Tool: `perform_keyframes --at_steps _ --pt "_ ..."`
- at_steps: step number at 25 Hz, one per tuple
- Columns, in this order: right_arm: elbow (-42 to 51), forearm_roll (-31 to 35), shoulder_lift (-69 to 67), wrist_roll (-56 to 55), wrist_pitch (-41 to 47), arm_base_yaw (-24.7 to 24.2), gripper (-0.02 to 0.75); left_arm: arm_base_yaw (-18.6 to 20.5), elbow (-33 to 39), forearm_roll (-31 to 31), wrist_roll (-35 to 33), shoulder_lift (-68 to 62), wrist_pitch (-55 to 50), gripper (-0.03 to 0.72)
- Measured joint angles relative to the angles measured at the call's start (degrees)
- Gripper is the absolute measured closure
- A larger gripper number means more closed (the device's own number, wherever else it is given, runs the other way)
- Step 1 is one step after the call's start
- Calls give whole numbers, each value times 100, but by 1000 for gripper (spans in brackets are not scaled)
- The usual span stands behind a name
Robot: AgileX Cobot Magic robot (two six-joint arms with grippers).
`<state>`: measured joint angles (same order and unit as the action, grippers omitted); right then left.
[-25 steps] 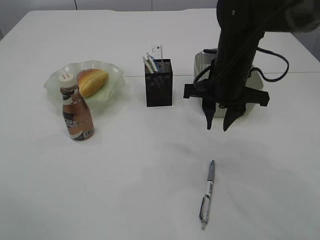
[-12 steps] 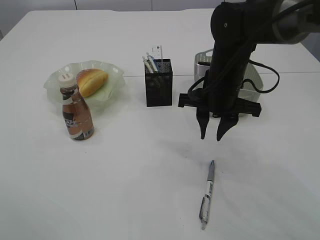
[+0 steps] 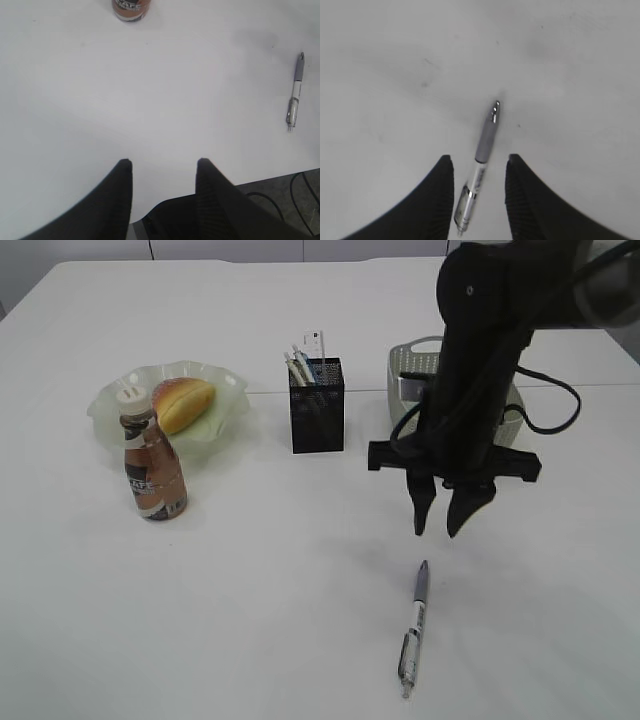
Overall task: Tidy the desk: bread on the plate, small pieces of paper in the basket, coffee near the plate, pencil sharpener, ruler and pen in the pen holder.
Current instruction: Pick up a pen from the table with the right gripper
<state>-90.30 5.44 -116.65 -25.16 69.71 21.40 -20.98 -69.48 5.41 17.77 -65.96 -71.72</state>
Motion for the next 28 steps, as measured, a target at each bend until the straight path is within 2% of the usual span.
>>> perform_keyframes --at_steps 7,12,20,25,28 --pt "1148 0 395 -124 0 0 448 0 0 0 -49 0 0 381" --pt "1183 201 416 -601 -46 0 448 0 0 0 -92 0 0 381" --pt "1183 463 416 -701 -830 0 447 0 0 0 -92 0 0 381" --pt "1183 491 416 -796 -1056 0 391 0 0 0 -92 0 0 381" --pt "1183 500 286 -810 -1128 0 383 0 0 0 -92 0 0 381"
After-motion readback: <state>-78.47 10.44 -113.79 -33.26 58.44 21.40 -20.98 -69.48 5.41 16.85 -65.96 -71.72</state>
